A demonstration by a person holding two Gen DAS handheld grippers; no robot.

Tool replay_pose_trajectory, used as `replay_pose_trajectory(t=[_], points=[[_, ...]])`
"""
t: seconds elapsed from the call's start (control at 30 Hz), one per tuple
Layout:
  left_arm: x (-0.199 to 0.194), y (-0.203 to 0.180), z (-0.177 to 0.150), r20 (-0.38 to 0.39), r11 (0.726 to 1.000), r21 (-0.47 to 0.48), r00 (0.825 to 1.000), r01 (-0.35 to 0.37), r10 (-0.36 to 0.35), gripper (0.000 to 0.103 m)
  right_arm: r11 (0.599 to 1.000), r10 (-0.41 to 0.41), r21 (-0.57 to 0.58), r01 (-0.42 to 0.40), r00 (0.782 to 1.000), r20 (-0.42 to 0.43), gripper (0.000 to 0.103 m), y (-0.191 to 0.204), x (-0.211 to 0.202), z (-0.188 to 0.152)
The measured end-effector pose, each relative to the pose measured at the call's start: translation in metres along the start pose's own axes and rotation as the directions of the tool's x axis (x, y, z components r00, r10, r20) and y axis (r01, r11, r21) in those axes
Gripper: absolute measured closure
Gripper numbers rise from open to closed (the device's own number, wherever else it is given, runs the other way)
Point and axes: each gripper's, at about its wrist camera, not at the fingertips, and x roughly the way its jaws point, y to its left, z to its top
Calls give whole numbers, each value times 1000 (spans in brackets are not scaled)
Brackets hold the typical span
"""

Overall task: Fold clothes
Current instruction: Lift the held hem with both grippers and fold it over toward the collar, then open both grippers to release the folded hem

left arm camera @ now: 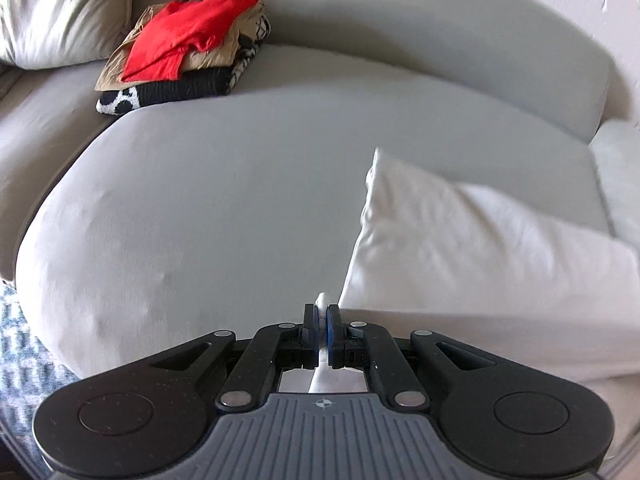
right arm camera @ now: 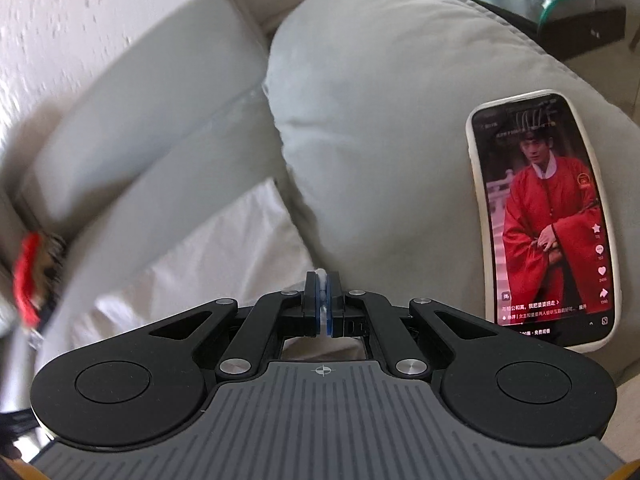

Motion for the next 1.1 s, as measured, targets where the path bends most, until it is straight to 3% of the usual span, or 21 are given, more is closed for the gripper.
replay_pose_trajectory(t=[0.07,0.1,0.13,0.17,0.2,0.27,0.3,0.37,0.47,0.53,0.6,0.77,0.93,1.03,1.1], points=[[6,-7,-8,3,998,48,999,-51,51,89,999,-13,-34,11,999,-42,100,2,10,-1],[6,-9,-10,14,995,63,997,-79,78,86,999,-18,-43,15,998,-63,92,2,12,0],[2,-9,-10,21,994,64,996,-91,90,76,999,-20,-43,17,997,-76,86,1,11,2],[-3,-9,-11,28,993,63,994,-103,101,68,999,-17,-39,14,997,-75,85,0,7,3],[-12,-7,-11,40,993,47,993,-111,110,67,999,-6,-37,4,998,-56,83,0,-3,4],[-33,-5,-10,87,991,22,988,-128,126,64,997,27,-70,-29,999,-27,69,7,-19,4],[-44,-6,-10,121,992,24,985,-126,122,64,995,44,-90,-45,999,-15,55,12,-27,4],[-59,-13,-9,192,995,41,978,-86,76,63,988,79,-131,-78,997,6,52,21,-42,5],[-58,-38,-6,208,991,117,974,65,-89,60,963,187,-182,-200,979,-85,52,43,-33,2],[-43,-60,-6,175,970,189,967,152,-186,59,947,227,-196,-254,963,-149,64,57,-17,-2],[-26,-81,-6,140,955,235,966,180,-217,59,936,241,-212,-282,950,-200,79,71,-1,-6],[12,-106,16,22,946,213,967,245,-255,59,945,180,-210,-250,935,-304,75,94,46,11],[40,-134,30,-66,928,265,965,261,-253,60,946,81,-259,-195,917,-392,72,123,96,22],[59,-144,38,-159,907,245,937,342,-311,60,952,29,-260,-161,893,-448,72,134,115,23],[67,-145,39,-235,886,230,906,404,-352,62,956,13,-247,-155,868,-496,72,138,123,24]])
